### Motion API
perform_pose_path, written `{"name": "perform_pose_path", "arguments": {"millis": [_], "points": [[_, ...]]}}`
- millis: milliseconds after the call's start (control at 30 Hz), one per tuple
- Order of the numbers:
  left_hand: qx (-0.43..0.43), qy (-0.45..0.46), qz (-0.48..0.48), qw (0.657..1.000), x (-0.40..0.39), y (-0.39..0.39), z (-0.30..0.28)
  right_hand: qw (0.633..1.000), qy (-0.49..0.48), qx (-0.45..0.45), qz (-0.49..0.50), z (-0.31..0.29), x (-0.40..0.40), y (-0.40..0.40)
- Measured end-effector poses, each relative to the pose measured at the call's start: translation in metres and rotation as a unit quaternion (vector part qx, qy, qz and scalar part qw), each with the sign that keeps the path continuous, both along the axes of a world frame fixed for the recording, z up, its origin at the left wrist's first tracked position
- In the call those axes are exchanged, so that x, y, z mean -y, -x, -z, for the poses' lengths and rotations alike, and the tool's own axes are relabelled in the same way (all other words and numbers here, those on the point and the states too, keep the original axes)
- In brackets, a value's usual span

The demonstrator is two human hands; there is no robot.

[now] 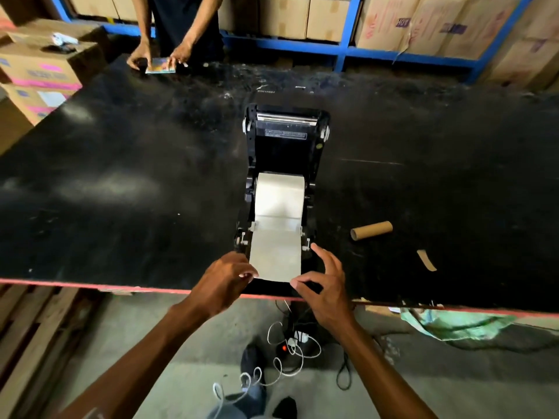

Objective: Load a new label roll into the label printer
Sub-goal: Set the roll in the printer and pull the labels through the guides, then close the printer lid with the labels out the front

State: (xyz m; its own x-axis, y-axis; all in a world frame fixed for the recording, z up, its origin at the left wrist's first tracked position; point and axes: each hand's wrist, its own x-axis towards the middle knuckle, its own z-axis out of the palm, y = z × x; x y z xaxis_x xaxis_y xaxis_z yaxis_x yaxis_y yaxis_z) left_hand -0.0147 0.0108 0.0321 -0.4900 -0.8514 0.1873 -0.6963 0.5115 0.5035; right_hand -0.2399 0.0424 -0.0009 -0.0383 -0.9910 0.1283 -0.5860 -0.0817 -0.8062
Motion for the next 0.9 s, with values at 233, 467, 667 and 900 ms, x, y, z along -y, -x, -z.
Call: {"name": "perform_pose_path", "arguments": {"millis": [233,467,667,900], "points": [[-0.001,-0.010,-0.028,1.000,-0.023,-0.001,0.009,1.000,0.011,-0.018,-0.002,0.013,-0.015,-0.002],[-0.086,-0.083,-0.110,0.987,-0.033,-0.004,0.014,0.999,0.001,-0.039,-0.017,0.014,-0.024,-0.001],[-0.277,-0.235,-0.292,0.885,-0.004,-0.009,0.007,0.999,0.034,-0.024,-0.019,-0.038,0.020,0.012],[-0.341,-0.422,-0.329,0.773,0.036,-0.008,-0.006,0.981,0.169,-0.087,-0.035,-0.152,0.153,0.006]]}}
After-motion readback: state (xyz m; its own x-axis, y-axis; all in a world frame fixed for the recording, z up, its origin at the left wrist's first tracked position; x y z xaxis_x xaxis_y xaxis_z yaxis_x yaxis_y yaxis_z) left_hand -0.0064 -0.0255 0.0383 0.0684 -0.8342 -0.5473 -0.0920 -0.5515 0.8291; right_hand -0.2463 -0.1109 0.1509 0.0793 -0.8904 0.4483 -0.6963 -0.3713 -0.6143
